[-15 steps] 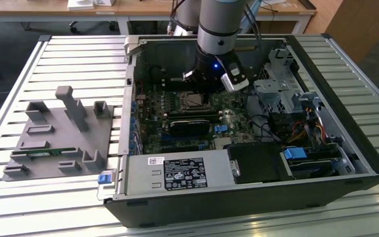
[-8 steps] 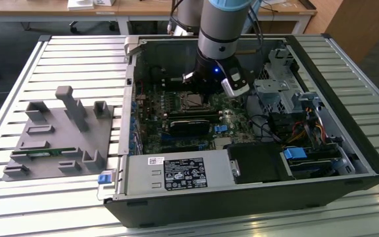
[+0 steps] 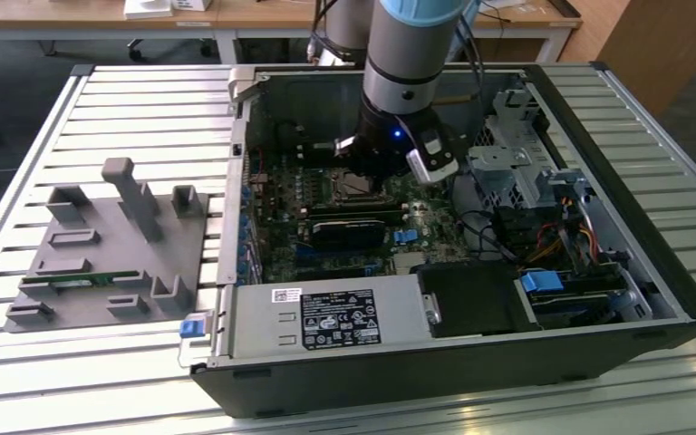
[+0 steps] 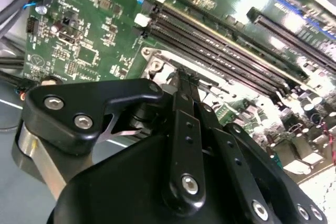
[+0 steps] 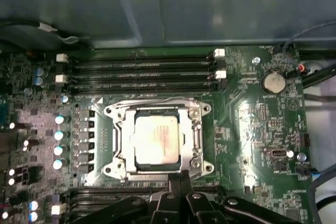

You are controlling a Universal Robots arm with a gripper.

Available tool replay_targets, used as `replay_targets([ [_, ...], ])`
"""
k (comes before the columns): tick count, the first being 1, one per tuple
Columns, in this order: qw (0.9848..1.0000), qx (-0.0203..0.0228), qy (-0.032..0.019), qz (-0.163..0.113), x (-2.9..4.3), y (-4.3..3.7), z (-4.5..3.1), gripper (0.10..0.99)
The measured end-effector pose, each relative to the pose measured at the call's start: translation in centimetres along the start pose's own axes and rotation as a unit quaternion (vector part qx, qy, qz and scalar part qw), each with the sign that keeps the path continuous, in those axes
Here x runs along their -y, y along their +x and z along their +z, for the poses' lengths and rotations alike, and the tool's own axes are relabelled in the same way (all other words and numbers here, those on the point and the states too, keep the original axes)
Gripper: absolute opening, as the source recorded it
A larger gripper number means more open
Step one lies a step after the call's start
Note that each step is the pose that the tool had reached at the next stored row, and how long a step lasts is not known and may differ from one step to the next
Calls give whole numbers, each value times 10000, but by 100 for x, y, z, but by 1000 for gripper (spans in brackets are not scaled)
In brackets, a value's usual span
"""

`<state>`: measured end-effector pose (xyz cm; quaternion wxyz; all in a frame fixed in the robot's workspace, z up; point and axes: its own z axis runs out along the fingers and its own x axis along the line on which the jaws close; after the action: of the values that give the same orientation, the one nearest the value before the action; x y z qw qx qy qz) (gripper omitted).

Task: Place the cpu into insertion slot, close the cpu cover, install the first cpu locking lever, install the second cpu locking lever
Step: 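Install the second cpu locking lever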

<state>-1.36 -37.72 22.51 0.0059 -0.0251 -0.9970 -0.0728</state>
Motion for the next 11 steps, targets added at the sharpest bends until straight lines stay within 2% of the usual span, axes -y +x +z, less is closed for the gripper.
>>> replay_targets([
  [3,10000,2,-4,-2,29,77,-3,106],
  [7,10000,12,-28,-3,58,230,-5,106],
  [8,10000,11,-41,-3,63,243,-5,106],
  [11,9999,7,-124,-4,97,248,-9,106],
])
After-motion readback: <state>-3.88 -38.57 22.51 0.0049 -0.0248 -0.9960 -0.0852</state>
